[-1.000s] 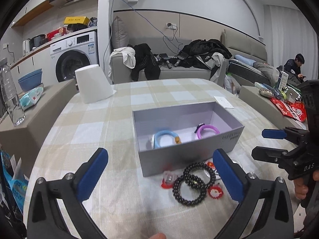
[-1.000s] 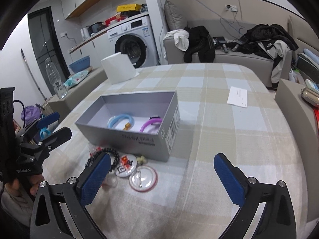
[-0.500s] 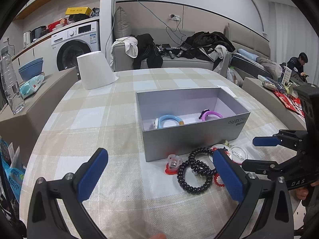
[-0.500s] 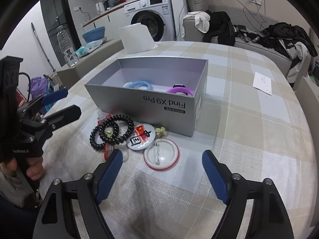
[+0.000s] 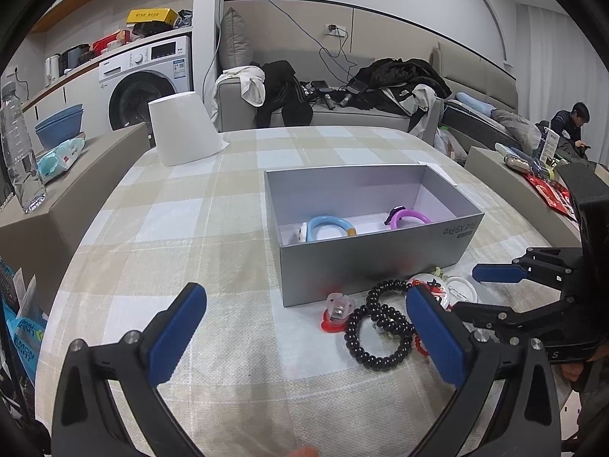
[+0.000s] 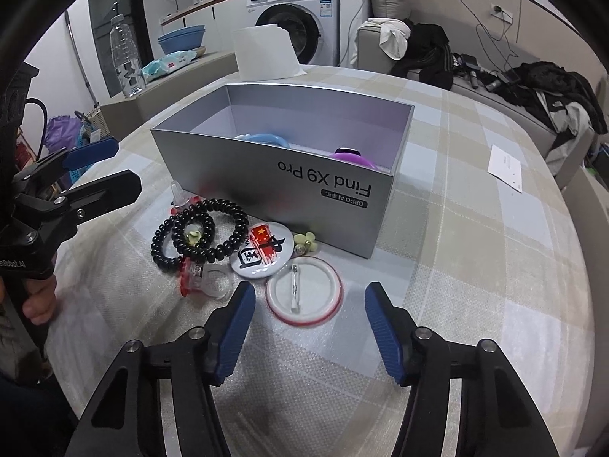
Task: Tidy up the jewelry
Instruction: 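Withdraw both tools from the box back toward the jewelry pile, then grasp the clear red-tinted charm with left tool while right tool grasps the red disc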
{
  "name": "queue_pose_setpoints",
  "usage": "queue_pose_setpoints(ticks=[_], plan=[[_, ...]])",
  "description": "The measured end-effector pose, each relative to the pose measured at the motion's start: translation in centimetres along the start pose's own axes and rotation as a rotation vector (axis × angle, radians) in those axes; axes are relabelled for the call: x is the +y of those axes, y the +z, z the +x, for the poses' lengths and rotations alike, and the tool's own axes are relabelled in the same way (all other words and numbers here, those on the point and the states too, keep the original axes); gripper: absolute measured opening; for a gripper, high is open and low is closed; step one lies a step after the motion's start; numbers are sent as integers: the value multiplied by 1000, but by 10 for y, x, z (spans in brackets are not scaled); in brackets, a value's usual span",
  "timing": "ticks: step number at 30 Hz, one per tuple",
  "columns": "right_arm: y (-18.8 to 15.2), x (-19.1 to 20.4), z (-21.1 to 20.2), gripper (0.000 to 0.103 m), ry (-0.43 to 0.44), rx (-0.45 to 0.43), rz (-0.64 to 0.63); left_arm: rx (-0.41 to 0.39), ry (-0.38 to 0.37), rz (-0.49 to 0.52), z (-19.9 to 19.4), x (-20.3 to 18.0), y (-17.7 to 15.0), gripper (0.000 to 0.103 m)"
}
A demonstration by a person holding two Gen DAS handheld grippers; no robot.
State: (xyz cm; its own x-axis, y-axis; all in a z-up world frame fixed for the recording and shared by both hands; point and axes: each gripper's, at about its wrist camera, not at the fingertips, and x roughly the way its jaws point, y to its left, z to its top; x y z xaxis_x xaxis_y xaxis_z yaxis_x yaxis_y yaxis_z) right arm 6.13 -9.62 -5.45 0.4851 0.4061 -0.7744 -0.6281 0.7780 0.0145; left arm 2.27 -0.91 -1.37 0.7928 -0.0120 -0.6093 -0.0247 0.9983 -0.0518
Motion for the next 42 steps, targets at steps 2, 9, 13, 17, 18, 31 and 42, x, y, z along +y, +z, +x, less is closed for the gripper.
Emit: queue_pose_setpoints(ticks=[2,9,13,17,18,31,42], plan=[[1,1,1,47,-22,-1,-12,2,0,-2,0,0,0,102],[-1,1,-2,40,-18,1,-23,5,1,-2,0,0,0,102],[-5,-3,-8,40,5,-21,8,18,3,-5,3,2,0,102],[-7,-11,-23,40,58,-79,56,39,1,-6,5,2,-1,102],[-7,-13,-25,40,68,-89,66,41,-2,-5,4,2,-2,102],[-3,-21,-44,39,148,-185,133,113,-95,-43,14,1,-3,68],[-4,-21,-45,39,151,-194,136,167,-107,-38,24,-2,-3,37]])
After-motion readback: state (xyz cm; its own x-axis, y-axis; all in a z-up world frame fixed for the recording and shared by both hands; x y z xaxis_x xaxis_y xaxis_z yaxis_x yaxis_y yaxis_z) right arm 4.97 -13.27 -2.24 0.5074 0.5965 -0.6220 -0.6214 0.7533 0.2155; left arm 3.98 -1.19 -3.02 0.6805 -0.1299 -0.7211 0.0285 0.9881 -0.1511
